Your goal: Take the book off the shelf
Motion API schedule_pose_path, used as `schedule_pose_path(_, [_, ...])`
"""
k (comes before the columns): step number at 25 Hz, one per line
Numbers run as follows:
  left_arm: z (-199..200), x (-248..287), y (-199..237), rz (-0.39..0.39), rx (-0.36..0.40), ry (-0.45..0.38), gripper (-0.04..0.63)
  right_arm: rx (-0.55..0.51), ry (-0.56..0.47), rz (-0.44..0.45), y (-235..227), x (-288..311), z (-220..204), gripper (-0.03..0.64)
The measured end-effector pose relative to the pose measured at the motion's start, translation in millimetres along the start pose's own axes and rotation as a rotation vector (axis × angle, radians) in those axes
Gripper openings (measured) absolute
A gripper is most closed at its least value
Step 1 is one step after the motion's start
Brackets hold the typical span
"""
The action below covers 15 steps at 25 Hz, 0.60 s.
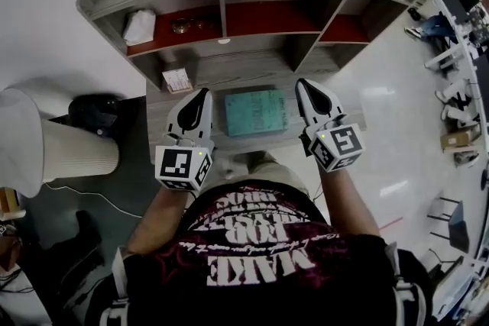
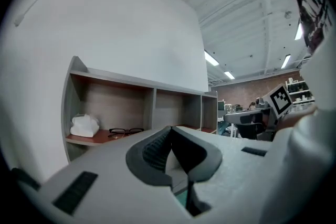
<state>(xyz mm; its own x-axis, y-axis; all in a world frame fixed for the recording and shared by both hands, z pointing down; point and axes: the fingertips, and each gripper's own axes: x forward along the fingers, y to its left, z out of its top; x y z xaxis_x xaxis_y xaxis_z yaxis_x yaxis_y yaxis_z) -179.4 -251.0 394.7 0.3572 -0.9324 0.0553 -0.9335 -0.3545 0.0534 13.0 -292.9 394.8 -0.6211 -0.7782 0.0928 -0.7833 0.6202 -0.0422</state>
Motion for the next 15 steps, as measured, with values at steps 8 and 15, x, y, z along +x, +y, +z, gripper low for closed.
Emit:
schedule_pose_path(8, [-8, 4, -4, -0.007, -0.010, 0.027, 0.006, 0.010, 0.015, 0.000, 0, 0, -1, 0.003])
schedule_pose_path(15, [-29, 19, -12, -0.035, -0.043, 0.052, 0.006, 0.025, 0.035, -0.003, -10, 6, -16, 0.003])
